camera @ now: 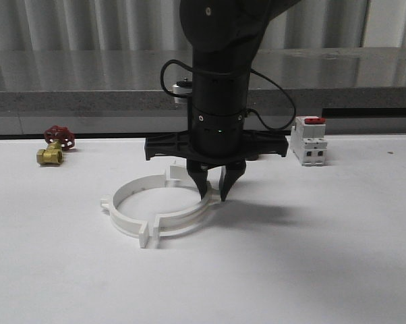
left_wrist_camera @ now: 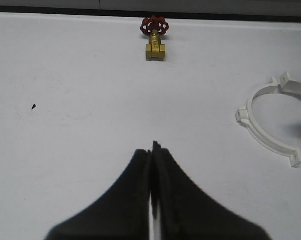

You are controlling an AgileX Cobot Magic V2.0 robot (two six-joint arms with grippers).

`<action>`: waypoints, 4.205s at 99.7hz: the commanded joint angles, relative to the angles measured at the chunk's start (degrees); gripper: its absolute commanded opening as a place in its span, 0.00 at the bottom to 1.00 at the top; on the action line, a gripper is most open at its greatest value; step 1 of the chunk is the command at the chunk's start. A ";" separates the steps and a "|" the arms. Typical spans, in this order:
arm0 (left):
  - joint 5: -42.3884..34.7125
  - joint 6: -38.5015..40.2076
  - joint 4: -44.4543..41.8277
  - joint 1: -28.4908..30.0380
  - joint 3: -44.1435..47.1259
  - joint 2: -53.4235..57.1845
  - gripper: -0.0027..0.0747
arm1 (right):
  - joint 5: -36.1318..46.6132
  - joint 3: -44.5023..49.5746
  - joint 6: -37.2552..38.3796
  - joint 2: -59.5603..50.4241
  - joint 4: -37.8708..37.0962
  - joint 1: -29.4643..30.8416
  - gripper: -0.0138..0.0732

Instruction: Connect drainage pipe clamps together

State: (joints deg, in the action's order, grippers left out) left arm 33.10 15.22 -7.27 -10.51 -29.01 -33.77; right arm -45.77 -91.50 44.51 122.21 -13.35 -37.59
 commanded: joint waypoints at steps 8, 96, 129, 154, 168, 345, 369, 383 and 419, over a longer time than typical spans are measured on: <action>-3.81 0.19 -0.36 0.33 -1.50 -0.05 0.01 | 1.63 -1.75 0.25 -3.47 -0.92 -0.01 0.21; -3.81 0.19 -0.36 0.33 -1.50 -0.05 0.01 | 2.24 -1.75 0.56 -2.29 0.39 -0.01 0.21; -3.81 0.19 -0.36 0.33 -1.50 -0.05 0.01 | 3.04 -1.75 0.56 -2.29 0.92 -0.01 0.21; -3.81 0.19 -0.36 0.33 -1.50 -0.05 0.01 | 3.16 -1.75 0.56 -2.29 1.23 -0.01 0.23; -3.81 0.19 -0.36 0.33 -1.50 -0.05 0.01 | 3.21 -1.75 0.56 -2.29 1.35 -0.01 0.36; -3.81 0.19 -0.36 0.33 -1.50 -0.05 0.01 | 9.41 39.67 -25.50 -58.97 2.17 29.52 0.67; -3.81 0.19 -0.36 0.33 -1.50 -0.05 0.01 | 7.96 49.97 -25.50 -75.16 4.53 29.52 0.67; -3.81 0.19 -0.36 0.33 -1.50 -0.05 0.01 | 6.88 54.52 -25.50 -83.61 4.53 29.52 0.63; -3.81 0.19 -0.36 0.33 -1.50 -0.05 0.01 | 5.80 57.66 -25.50 -94.50 4.48 29.52 0.10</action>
State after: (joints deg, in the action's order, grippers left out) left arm 33.10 15.22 -7.37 -10.51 -29.01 -33.77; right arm -43.32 -32.48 19.70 27.68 -8.62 -8.40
